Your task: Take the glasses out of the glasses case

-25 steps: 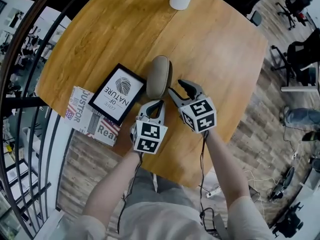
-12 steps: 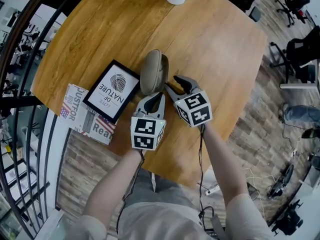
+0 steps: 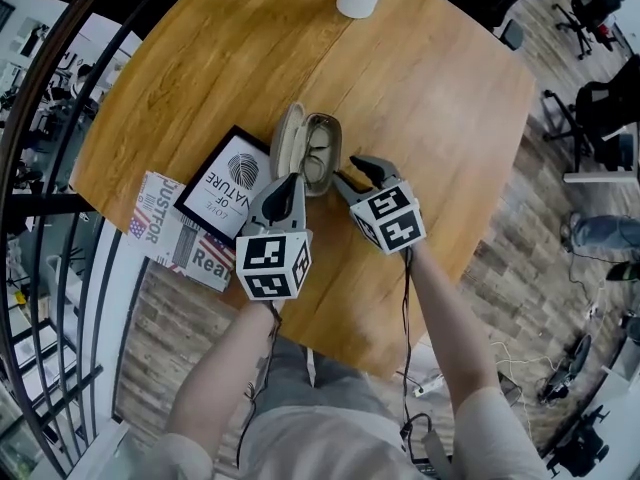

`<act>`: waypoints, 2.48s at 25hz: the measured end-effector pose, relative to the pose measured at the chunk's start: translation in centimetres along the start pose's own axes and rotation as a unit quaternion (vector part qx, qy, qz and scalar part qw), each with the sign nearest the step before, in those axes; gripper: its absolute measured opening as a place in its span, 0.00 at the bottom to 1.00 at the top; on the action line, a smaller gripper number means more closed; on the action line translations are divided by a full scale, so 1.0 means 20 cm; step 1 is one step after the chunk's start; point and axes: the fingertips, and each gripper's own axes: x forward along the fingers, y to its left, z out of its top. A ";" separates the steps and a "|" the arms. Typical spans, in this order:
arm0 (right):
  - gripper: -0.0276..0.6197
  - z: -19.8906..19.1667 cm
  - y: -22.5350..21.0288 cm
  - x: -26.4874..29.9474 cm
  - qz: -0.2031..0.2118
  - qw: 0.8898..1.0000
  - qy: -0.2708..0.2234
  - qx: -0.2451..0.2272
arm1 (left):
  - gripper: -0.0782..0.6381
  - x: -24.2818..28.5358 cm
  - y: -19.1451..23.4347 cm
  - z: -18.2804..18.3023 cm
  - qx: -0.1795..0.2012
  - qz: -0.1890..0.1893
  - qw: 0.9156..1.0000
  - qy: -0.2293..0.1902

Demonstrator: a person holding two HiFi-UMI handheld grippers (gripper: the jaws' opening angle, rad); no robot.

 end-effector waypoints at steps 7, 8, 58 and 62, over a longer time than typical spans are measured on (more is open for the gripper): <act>0.34 0.01 0.01 0.01 -0.006 0.999 0.022 -0.031 | 0.13 -0.01 0.11 -0.10 -0.012 0.015 0.999 0.032; 0.34 0.01 0.01 0.01 -0.008 0.999 0.024 -0.039 | 0.13 -0.01 0.10 -0.11 -0.010 0.013 0.999 0.033; 0.36 0.22 0.11 0.33 0.036 0.976 0.115 0.184 | 0.13 0.03 0.05 -0.07 -0.007 -0.028 0.999 0.017; 0.28 0.22 0.11 0.33 0.029 0.977 0.110 0.181 | 0.13 0.03 0.06 -0.07 -0.012 -0.030 0.999 0.018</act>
